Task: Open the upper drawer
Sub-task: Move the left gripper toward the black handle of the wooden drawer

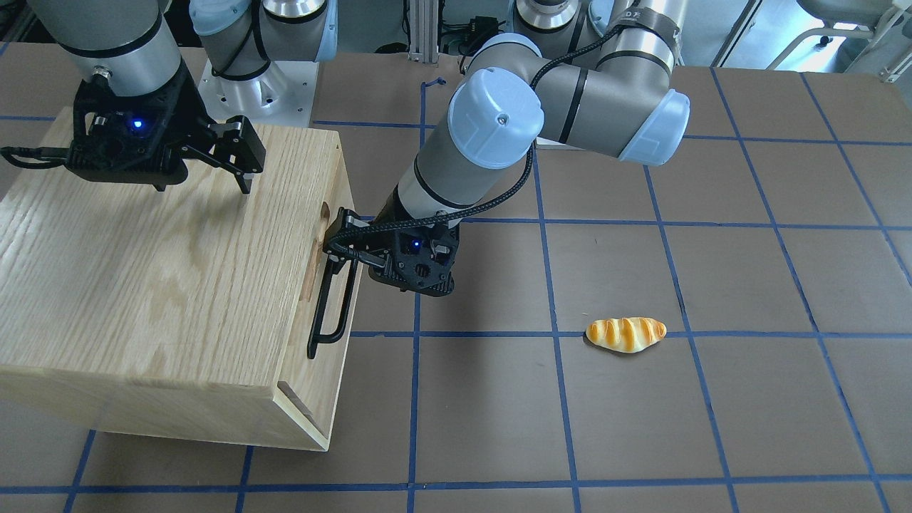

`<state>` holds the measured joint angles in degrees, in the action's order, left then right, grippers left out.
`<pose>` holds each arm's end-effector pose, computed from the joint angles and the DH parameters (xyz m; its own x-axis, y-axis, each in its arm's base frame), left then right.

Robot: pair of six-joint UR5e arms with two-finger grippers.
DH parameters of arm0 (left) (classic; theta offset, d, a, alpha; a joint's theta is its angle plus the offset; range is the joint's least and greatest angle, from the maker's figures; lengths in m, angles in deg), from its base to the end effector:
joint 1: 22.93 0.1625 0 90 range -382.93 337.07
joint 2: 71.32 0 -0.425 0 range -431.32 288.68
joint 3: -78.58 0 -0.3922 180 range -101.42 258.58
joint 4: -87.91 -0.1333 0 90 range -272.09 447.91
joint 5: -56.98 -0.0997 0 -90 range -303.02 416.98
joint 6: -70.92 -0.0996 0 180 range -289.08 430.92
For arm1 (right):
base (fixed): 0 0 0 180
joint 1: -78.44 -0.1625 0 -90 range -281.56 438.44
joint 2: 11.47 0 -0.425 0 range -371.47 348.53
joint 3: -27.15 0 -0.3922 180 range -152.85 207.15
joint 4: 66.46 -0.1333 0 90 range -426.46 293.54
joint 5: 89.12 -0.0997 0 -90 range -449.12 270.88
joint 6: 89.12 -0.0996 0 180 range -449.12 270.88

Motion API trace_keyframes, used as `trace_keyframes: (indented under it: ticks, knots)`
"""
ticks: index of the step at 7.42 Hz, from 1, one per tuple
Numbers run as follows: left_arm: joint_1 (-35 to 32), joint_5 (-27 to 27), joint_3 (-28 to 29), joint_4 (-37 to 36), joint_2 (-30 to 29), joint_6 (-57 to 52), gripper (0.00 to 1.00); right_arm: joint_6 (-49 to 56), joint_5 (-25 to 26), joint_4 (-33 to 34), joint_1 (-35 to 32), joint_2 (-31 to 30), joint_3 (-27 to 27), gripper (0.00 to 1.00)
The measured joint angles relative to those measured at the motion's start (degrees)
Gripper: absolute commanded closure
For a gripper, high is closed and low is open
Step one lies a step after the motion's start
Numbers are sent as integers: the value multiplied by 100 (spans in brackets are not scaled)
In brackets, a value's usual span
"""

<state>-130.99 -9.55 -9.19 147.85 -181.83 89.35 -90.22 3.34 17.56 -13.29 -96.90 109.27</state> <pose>-0.3621 -0.5525 0.3685 -0.8994 0.0489 0.4344 0.0202 0.9973 -0.0704 0.1447 -0.5162 0.5047 -0.9990 -0.0130 0.0438 -0.0110 0.9989 0.0458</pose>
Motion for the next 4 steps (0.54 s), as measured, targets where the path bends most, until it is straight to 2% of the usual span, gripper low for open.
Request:
trace_keyframes:
  ticks: [4]
  knots:
    - [47, -84, -18, -9, -15, -130, 0, -4, 0, 0, -2, 0, -1, 0]
